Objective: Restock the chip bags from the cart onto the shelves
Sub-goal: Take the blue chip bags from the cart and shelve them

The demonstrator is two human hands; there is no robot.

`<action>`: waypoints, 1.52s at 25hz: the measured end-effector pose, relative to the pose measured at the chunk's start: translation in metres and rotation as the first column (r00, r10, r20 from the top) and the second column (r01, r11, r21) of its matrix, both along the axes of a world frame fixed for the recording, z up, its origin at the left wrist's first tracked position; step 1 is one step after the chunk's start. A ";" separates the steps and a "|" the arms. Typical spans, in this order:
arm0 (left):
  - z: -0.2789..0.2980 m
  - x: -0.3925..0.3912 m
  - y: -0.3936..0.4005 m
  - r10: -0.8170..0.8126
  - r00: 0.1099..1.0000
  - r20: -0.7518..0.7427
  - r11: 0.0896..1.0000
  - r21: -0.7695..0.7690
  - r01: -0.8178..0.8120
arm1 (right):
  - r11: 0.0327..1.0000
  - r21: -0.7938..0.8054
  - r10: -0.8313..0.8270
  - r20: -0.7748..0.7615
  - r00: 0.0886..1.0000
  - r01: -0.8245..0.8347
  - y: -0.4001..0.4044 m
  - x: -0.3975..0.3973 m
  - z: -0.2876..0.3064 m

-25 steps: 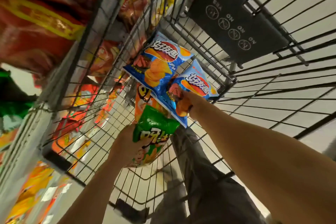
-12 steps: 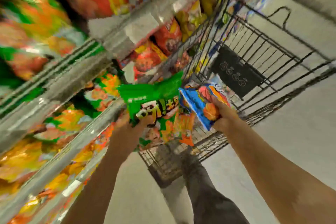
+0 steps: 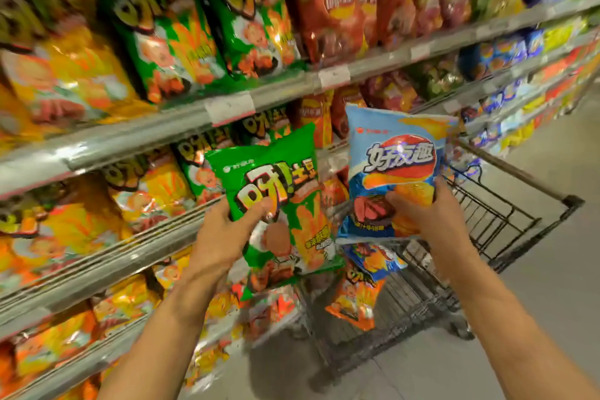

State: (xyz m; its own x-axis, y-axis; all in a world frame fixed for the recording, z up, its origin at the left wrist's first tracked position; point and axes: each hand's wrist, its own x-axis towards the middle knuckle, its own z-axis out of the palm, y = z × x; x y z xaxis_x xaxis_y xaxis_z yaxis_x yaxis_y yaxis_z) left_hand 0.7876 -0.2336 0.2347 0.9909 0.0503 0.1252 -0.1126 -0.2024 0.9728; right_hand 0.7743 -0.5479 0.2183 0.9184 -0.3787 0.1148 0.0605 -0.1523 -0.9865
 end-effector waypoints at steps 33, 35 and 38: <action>0.437 0.213 0.039 0.553 0.606 0.572 0.815 -0.218 -0.537 | 0.891 -0.281 0.454 0.527 0.718 -0.357 0.057 0.236 0.386; 0.431 0.221 0.042 0.557 0.616 0.557 0.792 -0.133 -0.596 | 0.876 -0.292 0.482 0.520 0.705 -0.383 0.062 0.247 0.384; 0.414 0.221 0.044 0.503 0.744 0.440 0.803 0.081 -0.591 | 0.865 -0.291 0.502 0.495 0.709 -0.408 0.067 0.258 0.378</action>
State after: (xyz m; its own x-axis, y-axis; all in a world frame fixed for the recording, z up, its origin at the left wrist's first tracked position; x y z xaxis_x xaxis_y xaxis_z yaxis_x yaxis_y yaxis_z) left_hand 1.0089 -0.1891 0.6484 0.6681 0.4992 0.5517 -0.2679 -0.5304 0.8043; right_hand 1.0323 -0.4812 0.5959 0.7401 0.1335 0.6591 0.6719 -0.1060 -0.7330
